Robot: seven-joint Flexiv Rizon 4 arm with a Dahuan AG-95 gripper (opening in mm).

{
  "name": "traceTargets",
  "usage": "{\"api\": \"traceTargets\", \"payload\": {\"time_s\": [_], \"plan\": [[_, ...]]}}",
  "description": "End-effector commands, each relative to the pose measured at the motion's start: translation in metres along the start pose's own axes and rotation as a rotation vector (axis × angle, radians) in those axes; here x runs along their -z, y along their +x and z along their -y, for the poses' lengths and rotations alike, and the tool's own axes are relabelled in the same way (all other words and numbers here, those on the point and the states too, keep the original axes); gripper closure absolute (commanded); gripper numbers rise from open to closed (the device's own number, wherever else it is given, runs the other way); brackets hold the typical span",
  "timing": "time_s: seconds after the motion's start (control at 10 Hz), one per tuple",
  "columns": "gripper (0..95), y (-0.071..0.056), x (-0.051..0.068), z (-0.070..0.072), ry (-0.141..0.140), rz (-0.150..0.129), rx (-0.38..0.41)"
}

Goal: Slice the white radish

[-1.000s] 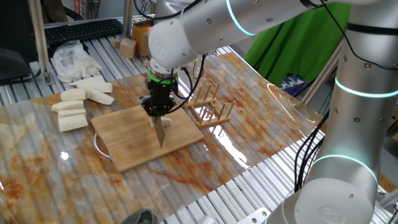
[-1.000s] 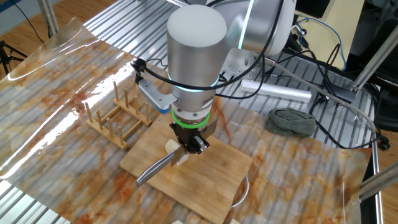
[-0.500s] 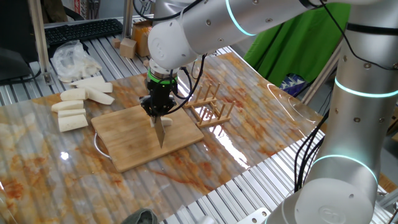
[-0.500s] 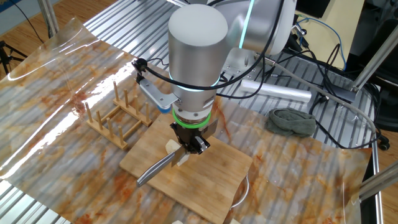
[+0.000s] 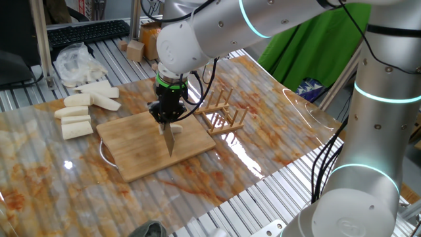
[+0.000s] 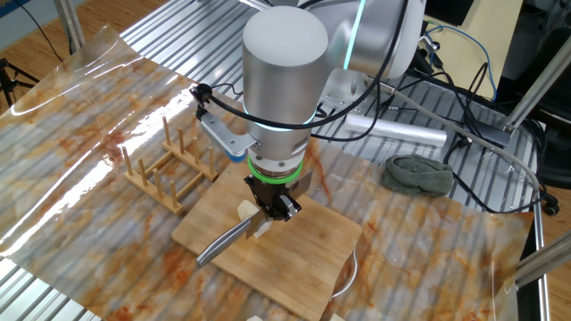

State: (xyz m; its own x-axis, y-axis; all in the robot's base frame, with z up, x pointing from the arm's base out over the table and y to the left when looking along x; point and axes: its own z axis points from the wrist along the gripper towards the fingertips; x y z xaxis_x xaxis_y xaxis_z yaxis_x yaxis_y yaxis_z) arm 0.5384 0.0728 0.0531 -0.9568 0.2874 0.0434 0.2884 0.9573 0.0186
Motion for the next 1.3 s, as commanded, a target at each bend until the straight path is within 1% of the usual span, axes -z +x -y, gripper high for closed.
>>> {"api": "traceTargets", "payload": {"time_s": [0.1, 0.5, 0.7, 1.1, 1.2, 1.3], "plan": [[95.0, 0.000, 0.002, 0.001, 0.000, 0.000, 0.000], [95.0, 0.002, 0.012, 0.005, -0.002, 0.004, 0.000], [95.0, -0.001, 0.014, 0.005, -0.006, 0.016, 0.023], [95.0, -0.005, 0.016, 0.004, -0.011, 0.012, 0.025], [95.0, -0.006, 0.010, 0.003, -0.016, 0.011, 0.022], [95.0, -0.007, -0.008, -0.002, -0.017, 0.019, 0.020]]}}
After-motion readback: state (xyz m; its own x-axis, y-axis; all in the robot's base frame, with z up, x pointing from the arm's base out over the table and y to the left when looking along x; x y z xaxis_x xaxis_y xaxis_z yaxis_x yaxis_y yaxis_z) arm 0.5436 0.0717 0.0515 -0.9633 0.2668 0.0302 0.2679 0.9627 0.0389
